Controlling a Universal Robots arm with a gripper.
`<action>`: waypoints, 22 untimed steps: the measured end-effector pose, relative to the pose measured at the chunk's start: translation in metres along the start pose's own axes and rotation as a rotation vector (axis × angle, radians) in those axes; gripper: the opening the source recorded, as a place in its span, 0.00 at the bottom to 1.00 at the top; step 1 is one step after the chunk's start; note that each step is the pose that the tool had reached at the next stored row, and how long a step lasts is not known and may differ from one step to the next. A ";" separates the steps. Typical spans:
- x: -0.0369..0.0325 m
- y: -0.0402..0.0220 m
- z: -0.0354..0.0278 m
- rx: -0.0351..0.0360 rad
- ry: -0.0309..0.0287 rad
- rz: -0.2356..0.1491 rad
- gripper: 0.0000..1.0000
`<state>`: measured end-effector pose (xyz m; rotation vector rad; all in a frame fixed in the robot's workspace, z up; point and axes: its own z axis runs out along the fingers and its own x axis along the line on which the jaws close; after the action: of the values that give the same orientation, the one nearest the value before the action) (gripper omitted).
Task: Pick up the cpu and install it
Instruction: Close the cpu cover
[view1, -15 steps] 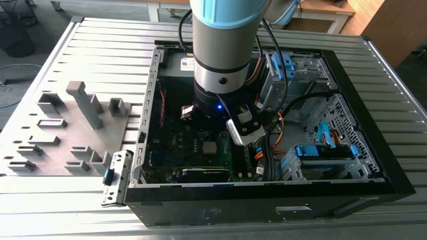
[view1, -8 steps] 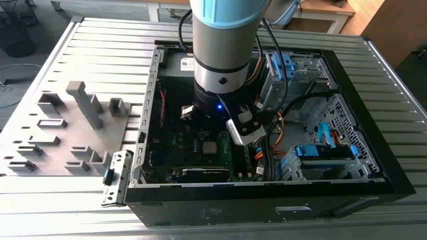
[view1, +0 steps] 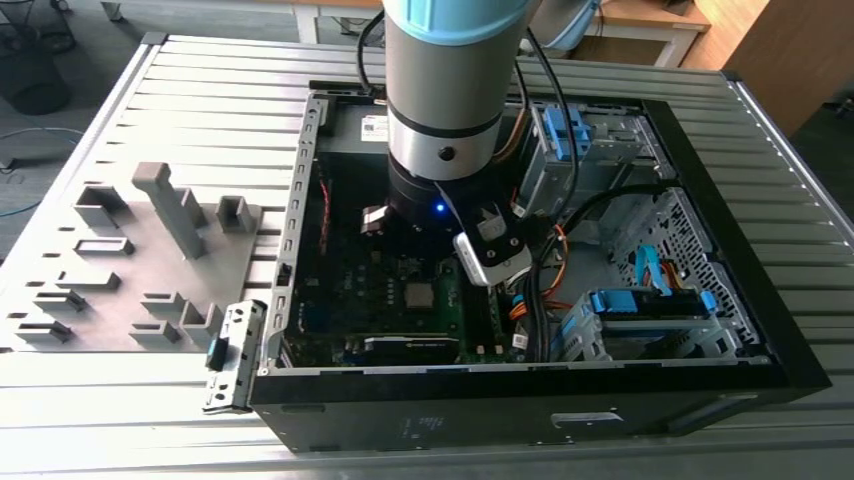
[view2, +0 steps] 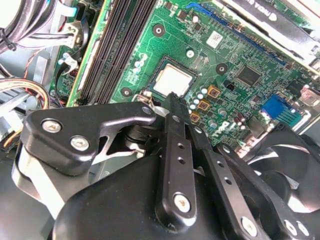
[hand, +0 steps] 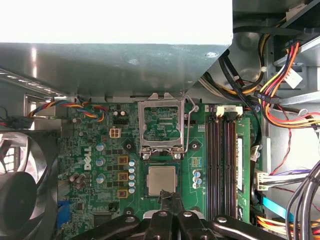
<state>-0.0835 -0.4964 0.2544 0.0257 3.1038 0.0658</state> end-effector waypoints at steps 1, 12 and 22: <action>0.0000 0.0000 0.0000 -0.0001 0.0000 0.000 0.11; -0.0004 0.0042 0.0006 -0.0002 0.0000 0.000 0.11; -0.0083 0.0082 0.0023 -0.0002 -0.0001 0.002 0.11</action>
<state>-0.0749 -0.4883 0.2527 0.0294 3.1038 0.0662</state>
